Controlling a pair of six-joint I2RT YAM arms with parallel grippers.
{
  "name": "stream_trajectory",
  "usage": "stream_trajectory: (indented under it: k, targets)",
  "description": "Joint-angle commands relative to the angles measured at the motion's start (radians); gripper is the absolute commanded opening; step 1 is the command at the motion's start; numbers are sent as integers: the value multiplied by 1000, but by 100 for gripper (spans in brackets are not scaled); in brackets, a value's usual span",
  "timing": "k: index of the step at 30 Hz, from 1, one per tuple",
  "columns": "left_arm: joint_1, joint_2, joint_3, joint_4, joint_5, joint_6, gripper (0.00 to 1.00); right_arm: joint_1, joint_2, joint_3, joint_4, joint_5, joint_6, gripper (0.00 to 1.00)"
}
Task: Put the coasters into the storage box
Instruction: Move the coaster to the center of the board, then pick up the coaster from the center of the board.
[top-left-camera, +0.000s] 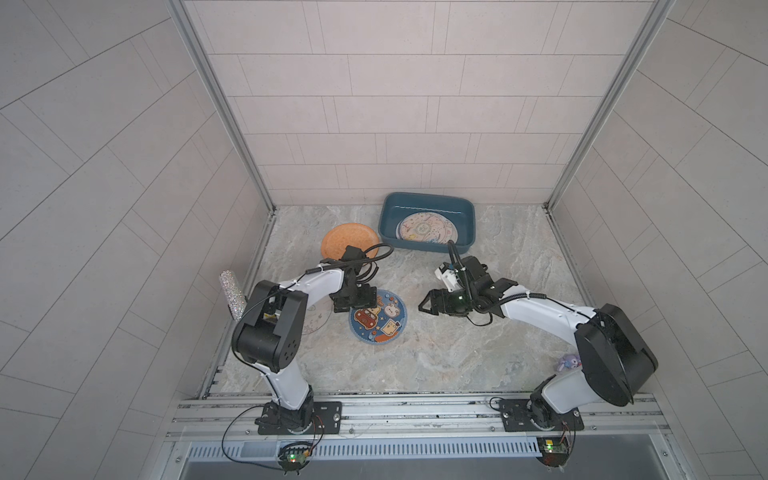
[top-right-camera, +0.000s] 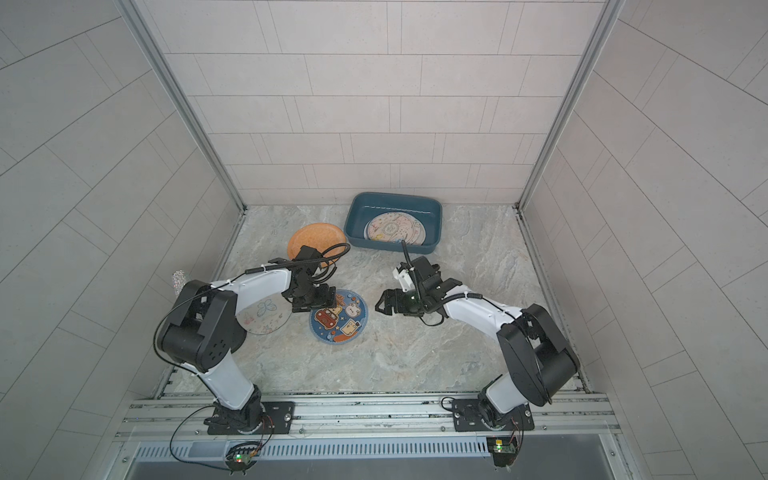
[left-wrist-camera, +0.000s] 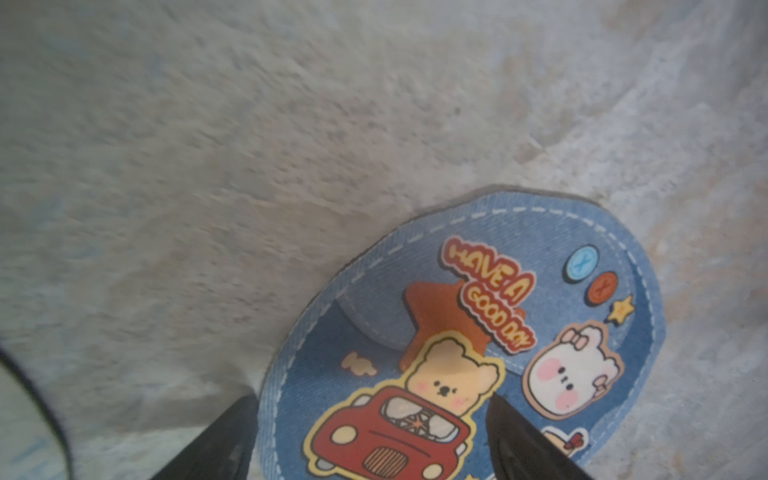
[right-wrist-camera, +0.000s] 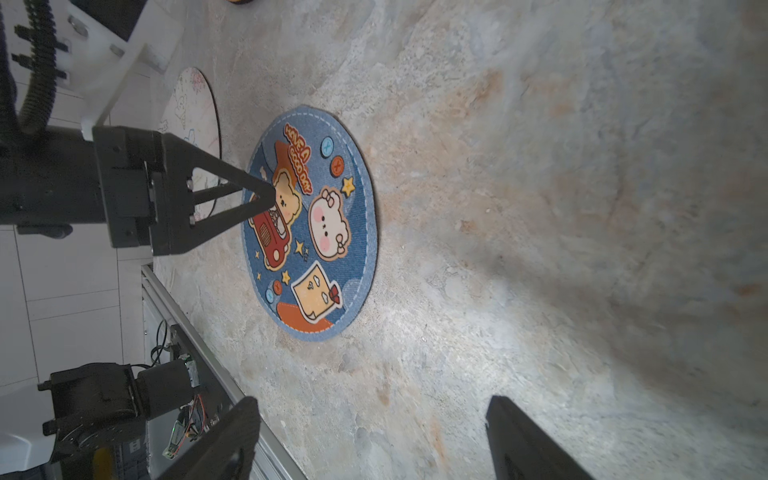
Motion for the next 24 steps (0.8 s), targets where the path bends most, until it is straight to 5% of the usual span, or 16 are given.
stream_trajectory:
  k: [1, 13, 24]
  targets:
    - [-41, -6, -47, -28, 69, -62, 90, 25, 27, 30, -24, 42, -27, 88]
    - [-97, -109, -102, -7, 5, -135, 89, 106, 152, 122, -122, 161, -73, 86]
    - [-81, -135, -194, 123, 2, -182, 73, 136, 243, 162, -129, 199, -61, 69]
